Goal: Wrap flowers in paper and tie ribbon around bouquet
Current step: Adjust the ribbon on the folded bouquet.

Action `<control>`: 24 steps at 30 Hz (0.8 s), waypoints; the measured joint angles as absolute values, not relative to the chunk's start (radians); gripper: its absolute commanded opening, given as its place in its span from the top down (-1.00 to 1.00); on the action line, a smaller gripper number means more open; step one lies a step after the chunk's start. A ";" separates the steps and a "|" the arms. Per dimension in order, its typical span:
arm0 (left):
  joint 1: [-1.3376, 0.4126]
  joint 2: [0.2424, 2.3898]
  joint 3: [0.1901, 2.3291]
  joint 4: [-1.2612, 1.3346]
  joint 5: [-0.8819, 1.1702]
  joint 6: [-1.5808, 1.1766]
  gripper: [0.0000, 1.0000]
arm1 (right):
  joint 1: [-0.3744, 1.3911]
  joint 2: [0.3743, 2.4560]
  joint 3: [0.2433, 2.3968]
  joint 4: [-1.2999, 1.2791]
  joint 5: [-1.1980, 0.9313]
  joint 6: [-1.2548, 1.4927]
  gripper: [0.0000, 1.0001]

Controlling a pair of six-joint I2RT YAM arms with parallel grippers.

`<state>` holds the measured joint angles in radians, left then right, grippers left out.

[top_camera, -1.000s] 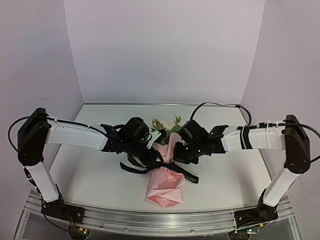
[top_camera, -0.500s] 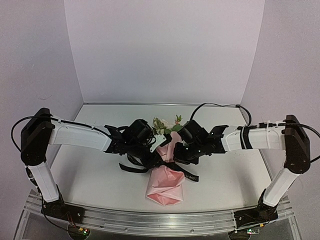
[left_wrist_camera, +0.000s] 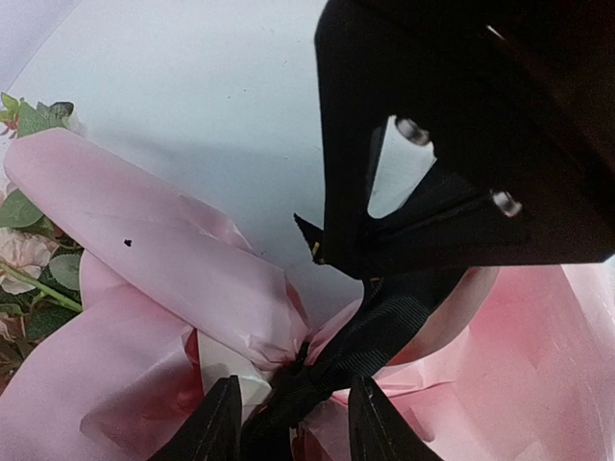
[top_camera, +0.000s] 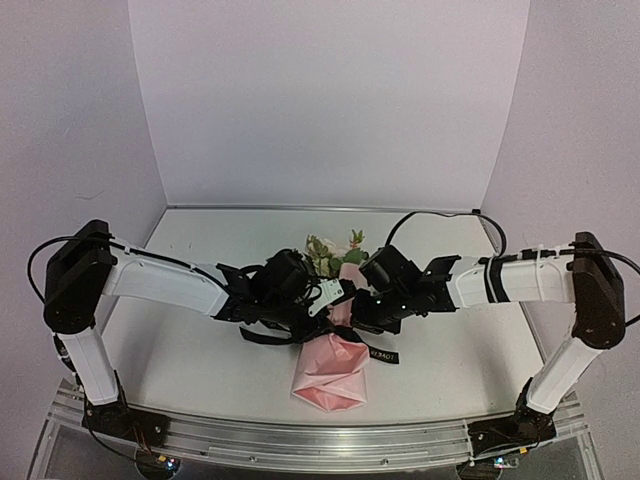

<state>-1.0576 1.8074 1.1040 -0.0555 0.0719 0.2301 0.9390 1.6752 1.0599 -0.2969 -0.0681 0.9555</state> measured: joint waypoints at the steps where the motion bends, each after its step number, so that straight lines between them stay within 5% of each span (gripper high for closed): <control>1: -1.058 1.809 1.104 -0.045 0.075 0.239 0.31 | 0.939 1.675 1.059 -0.295 -0.068 0.956 1.00; 24: -1.057 1.836 1.103 -0.024 0.093 0.284 0.49 | 0.912 1.592 0.998 -0.270 -0.045 0.958 1.00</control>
<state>-1.0569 1.8362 1.1025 -0.0243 0.0931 0.2844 0.9122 1.5917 0.9976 -0.2695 -0.0450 0.9579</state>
